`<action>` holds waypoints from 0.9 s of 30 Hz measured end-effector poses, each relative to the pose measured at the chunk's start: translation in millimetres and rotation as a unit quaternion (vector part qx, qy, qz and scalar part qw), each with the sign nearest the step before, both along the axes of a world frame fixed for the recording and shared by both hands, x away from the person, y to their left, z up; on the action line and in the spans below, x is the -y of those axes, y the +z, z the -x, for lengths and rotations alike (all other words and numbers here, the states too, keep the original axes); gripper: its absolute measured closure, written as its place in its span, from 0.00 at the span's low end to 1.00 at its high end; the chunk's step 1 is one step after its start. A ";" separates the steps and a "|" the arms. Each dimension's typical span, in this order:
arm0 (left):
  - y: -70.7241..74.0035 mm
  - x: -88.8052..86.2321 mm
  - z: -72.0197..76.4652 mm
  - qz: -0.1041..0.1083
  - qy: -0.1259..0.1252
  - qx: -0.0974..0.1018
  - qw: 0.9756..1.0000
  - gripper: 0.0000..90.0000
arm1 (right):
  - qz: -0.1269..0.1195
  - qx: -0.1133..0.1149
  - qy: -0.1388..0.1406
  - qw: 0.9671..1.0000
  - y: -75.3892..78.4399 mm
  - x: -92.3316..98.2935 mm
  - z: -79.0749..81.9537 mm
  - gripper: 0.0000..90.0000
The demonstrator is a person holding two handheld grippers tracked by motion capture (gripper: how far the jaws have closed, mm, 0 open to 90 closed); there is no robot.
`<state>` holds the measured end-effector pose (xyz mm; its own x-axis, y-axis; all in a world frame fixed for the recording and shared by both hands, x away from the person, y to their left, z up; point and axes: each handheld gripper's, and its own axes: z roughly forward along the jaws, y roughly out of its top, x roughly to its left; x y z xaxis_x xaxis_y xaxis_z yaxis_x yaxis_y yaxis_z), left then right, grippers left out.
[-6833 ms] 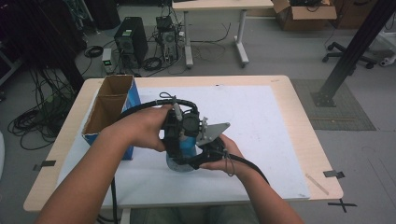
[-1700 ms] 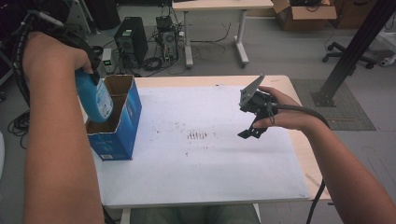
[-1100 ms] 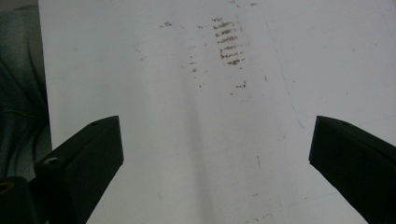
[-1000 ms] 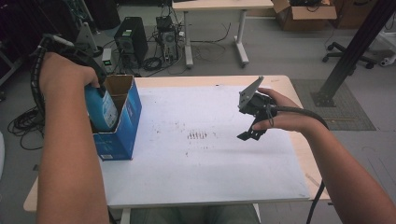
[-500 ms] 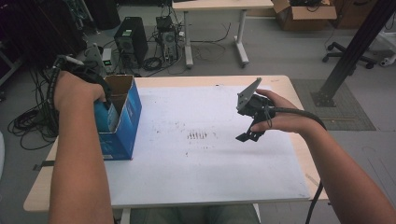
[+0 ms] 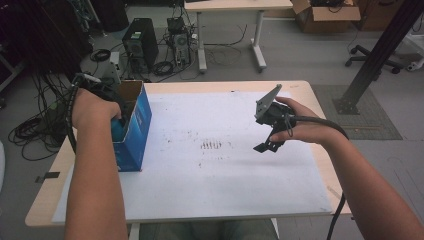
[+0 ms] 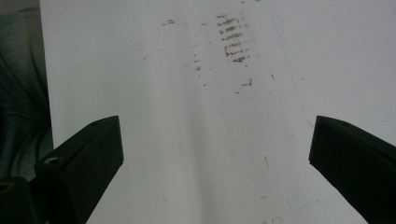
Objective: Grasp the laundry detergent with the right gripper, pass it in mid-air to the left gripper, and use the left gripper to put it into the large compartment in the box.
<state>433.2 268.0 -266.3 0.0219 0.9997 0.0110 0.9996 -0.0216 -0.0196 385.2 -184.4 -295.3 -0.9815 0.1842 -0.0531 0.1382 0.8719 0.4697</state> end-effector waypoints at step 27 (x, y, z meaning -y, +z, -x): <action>-28.6 -4.3 -1.4 -0.004 -0.005 -0.008 1.000 0.43 | 0.004 -0.005 -0.005 1.000 -2.7 3.2 -0.5 0.04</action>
<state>434.6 272.3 -294.9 0.0324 0.9993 0.0183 0.9988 -0.0317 -0.0360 385.7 -187.5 -298.0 -0.9799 0.1945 -0.0440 0.1527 0.8738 0.4616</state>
